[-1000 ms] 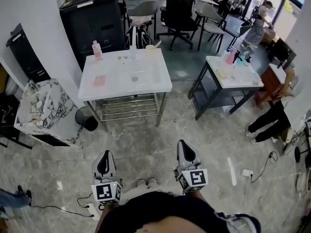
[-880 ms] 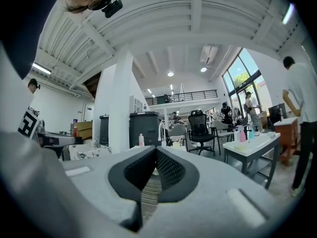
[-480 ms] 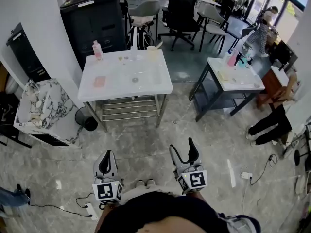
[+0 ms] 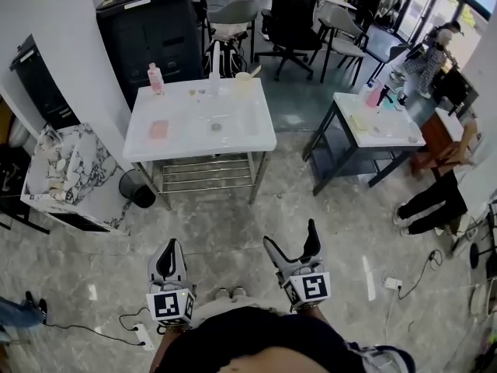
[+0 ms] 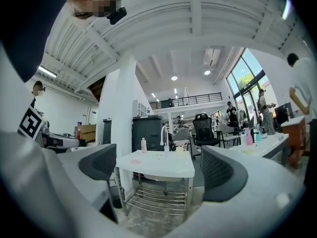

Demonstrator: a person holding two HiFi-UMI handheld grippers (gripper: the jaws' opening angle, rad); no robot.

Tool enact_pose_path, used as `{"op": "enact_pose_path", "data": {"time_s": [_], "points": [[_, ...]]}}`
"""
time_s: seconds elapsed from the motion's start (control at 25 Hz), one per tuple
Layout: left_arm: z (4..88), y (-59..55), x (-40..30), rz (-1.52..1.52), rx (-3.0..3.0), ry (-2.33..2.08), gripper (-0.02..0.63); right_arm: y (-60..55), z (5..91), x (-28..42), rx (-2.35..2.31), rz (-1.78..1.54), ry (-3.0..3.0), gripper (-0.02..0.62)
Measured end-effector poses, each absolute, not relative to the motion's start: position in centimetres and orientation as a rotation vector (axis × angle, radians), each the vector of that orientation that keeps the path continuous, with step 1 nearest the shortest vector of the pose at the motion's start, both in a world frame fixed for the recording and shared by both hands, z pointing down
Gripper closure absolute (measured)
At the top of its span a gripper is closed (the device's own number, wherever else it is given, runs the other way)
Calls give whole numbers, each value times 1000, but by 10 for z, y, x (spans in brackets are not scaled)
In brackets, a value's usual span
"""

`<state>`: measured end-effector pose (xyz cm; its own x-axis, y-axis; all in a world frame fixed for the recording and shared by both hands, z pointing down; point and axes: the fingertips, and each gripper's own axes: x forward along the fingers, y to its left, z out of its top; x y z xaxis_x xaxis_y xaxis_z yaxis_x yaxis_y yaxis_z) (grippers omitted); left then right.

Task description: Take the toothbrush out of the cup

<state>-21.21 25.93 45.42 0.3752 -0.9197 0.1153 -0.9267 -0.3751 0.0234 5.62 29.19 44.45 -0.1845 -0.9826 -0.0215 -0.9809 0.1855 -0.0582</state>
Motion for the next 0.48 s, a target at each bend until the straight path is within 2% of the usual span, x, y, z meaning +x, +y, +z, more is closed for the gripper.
{"op": "enact_pose_path", "data": {"time_s": [0.48], "points": [[467, 252, -201, 126, 2494, -1769, 603, 277, 435, 60, -1858, 36, 2420, 83]]}}
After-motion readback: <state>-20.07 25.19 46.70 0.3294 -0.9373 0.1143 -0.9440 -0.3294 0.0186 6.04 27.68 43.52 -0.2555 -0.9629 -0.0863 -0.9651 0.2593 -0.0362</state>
